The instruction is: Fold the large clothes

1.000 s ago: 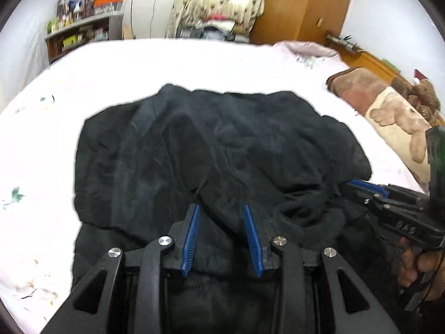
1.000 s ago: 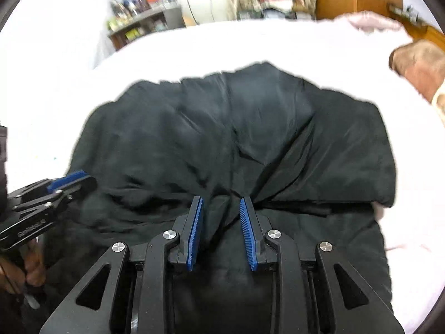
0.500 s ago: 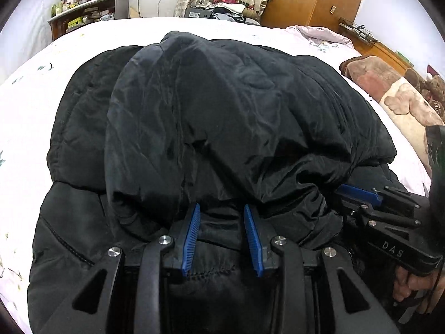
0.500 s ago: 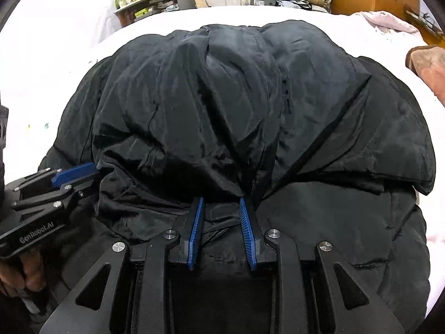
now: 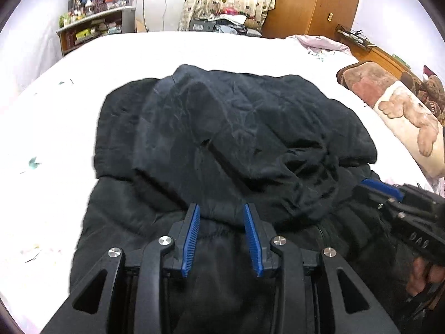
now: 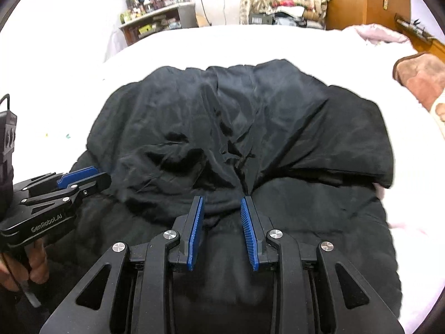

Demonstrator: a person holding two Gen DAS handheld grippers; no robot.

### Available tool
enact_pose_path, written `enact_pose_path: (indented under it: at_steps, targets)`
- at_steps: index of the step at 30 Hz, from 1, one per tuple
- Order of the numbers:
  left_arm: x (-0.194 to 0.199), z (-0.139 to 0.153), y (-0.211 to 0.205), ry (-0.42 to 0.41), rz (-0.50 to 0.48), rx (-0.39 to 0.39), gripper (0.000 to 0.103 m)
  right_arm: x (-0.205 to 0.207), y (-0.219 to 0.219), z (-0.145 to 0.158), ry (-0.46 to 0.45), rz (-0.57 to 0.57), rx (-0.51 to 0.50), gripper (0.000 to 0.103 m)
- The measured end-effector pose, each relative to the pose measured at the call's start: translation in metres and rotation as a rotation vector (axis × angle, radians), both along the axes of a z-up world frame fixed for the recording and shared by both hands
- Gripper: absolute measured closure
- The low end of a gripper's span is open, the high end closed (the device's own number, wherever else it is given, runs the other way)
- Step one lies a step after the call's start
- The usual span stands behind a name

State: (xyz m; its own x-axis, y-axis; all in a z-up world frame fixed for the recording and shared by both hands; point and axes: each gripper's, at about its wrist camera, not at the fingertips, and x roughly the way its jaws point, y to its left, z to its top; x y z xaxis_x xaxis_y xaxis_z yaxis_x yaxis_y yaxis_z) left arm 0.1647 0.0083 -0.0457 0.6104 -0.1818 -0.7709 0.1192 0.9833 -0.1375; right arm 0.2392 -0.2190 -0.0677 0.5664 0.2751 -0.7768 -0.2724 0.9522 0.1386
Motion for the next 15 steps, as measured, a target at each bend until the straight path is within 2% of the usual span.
enact_pose_path:
  at_steps: [7,15]
  targets:
    - [-0.057,0.038,0.013,-0.059,0.012,0.007,0.067,-0.057,-0.017,0.039,-0.050,-0.032,-0.011,0.074]
    - [-0.114,0.053,0.025,-0.068,0.030,-0.006,0.067,-0.116,-0.026,0.058,-0.074,-0.059,-0.013,0.068]
